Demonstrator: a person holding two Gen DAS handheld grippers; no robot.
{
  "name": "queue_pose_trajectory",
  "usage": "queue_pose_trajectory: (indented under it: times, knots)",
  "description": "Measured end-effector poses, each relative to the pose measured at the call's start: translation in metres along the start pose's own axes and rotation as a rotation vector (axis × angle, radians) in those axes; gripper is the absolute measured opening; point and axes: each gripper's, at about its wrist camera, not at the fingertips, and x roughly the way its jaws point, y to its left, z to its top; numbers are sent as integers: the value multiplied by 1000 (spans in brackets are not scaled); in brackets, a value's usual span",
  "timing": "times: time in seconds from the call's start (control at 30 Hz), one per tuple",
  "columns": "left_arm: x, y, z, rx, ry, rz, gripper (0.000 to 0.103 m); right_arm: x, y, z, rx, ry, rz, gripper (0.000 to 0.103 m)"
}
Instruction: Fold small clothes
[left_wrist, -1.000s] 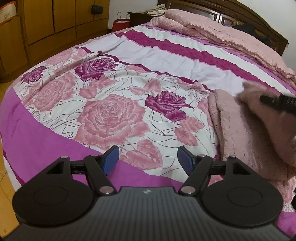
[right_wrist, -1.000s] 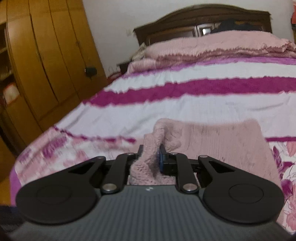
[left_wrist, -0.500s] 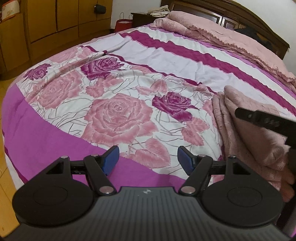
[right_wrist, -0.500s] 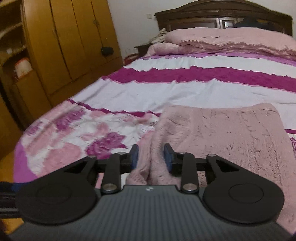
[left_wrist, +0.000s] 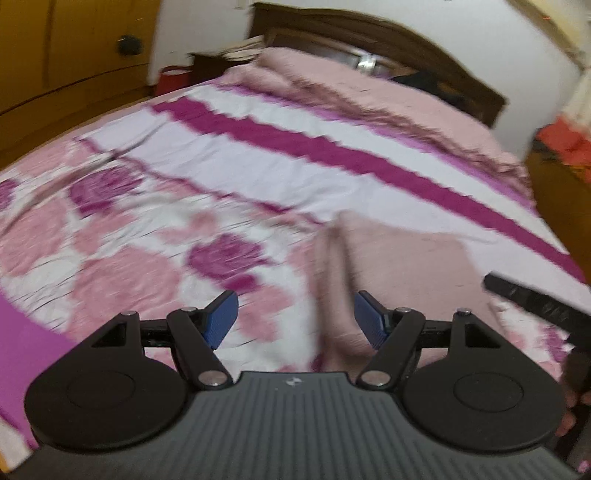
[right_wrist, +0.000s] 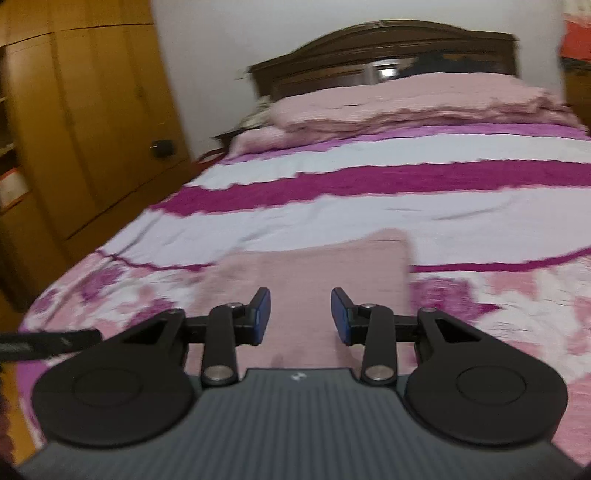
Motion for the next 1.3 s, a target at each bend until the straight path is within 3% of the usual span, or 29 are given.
queue_pose_trajectory:
  times: [0.3, 0.47, 0.53, 0.57, 0.6, 0.7, 0.77, 0.9, 0.93, 1.07, 1.17, 1.3]
  knots:
    - [44, -55, 7, 114, 35, -138, 74, -1, -42, -8, 107, -6, -77, 40]
    - [77, -60, 1, 116, 94, -82, 73, 8, -58, -7, 148, -8, -107, 40]
    - [86, -54, -3, 88, 122, -91, 60, 13, -63, -5, 170, -13, -119, 40]
    - [91, -51, -6, 64, 139, -105, 48, 16, -66, -5, 187, -14, -118, 40]
    - [94, -45, -8, 31, 151, -126, 44, 22, -70, -4, 208, -9, -112, 40]
    - [95, -36, -8, -13, 134, -144, 21, 41, -76, -2, 250, 34, -81, 42]
    - [88, -33, -6, -19, 110, -149, 15, 51, -74, -3, 248, 50, -42, 41]
    - [71, -27, -12, 31, 84, -83, 15, 50, -54, -3, 199, 61, 122, 41]
    - [71, -23, -17, 42, 94, -73, 15, 49, -45, -4, 160, 64, 128, 41]
    - [78, -9, -24, 7, 115, -80, 16, 54, -17, -14, -15, 60, 22, 41]
    - [77, -8, -20, 7, 107, -95, 17, 51, -22, -11, 3, 64, 30, 41]
    - [73, -10, -16, -17, 98, -114, 29, 42, -37, -4, 75, 66, 53, 42]
